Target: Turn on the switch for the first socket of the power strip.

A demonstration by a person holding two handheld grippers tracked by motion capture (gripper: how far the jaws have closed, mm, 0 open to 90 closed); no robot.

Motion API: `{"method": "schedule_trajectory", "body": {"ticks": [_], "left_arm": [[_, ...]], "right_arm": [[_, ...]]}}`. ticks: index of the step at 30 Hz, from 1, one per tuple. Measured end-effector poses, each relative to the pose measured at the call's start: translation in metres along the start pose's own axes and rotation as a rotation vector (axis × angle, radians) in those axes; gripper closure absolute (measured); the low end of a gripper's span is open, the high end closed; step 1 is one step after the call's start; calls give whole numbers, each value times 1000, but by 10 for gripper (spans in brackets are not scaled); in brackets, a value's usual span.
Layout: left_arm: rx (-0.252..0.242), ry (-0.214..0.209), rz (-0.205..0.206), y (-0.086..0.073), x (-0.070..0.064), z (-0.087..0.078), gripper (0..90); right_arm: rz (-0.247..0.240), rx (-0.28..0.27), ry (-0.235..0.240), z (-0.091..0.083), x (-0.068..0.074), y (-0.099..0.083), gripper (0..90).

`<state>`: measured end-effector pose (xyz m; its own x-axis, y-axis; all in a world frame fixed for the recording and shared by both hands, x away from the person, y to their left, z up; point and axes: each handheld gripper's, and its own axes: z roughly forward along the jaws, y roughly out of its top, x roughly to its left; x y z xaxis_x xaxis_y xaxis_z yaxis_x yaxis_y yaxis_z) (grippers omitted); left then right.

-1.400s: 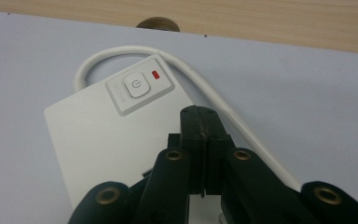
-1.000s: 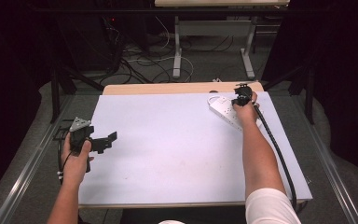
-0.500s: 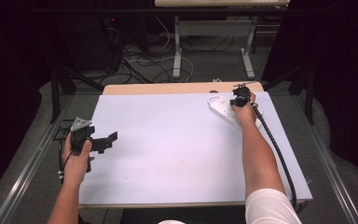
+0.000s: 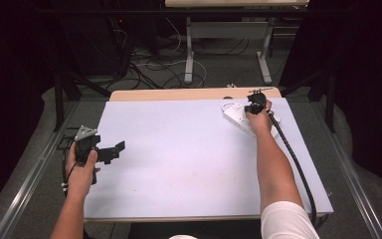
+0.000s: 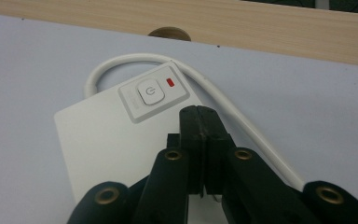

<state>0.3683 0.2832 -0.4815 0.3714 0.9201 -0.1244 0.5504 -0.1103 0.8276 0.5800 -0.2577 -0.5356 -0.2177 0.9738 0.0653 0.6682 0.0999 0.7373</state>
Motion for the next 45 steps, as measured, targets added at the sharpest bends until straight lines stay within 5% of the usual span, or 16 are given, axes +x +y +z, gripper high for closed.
{"method": "schedule_trajectory", "body": {"ticks": [6, 7, 9, 16, 22, 28, 36, 45], "left_arm": [[0, -1, 4, 0, -1, 1, 5], [0, 0, 5, 0, -1, 1, 5], [1, -1, 6, 0, -1, 1, 5], [-3, 1, 3, 1, 0, 1, 5], [-2, 1, 2, 1, 0, 1, 5], [-1, 0, 6, 1, -1, 0, 5], [1, -2, 8, 1, 0, -1, 5], [0, -5, 3, 2, 0, -2, 5]], "right_arm": [[39, -1, 52, 1, 1, 1, 766], [35, -25, 56, 3, 3, 0, 650], [10, -29, 59, 5, 4, 0, 599], [13, -28, 64, 5, 6, 1, 490], [11, 26, 20, 2, 2, 2, 355], [-12, 54, 23, -4, 0, 3, 349], [8, 27, 34, -17, 1, 9, 180], [-41, 18, 42, -30, 3, 12, 6]]}}
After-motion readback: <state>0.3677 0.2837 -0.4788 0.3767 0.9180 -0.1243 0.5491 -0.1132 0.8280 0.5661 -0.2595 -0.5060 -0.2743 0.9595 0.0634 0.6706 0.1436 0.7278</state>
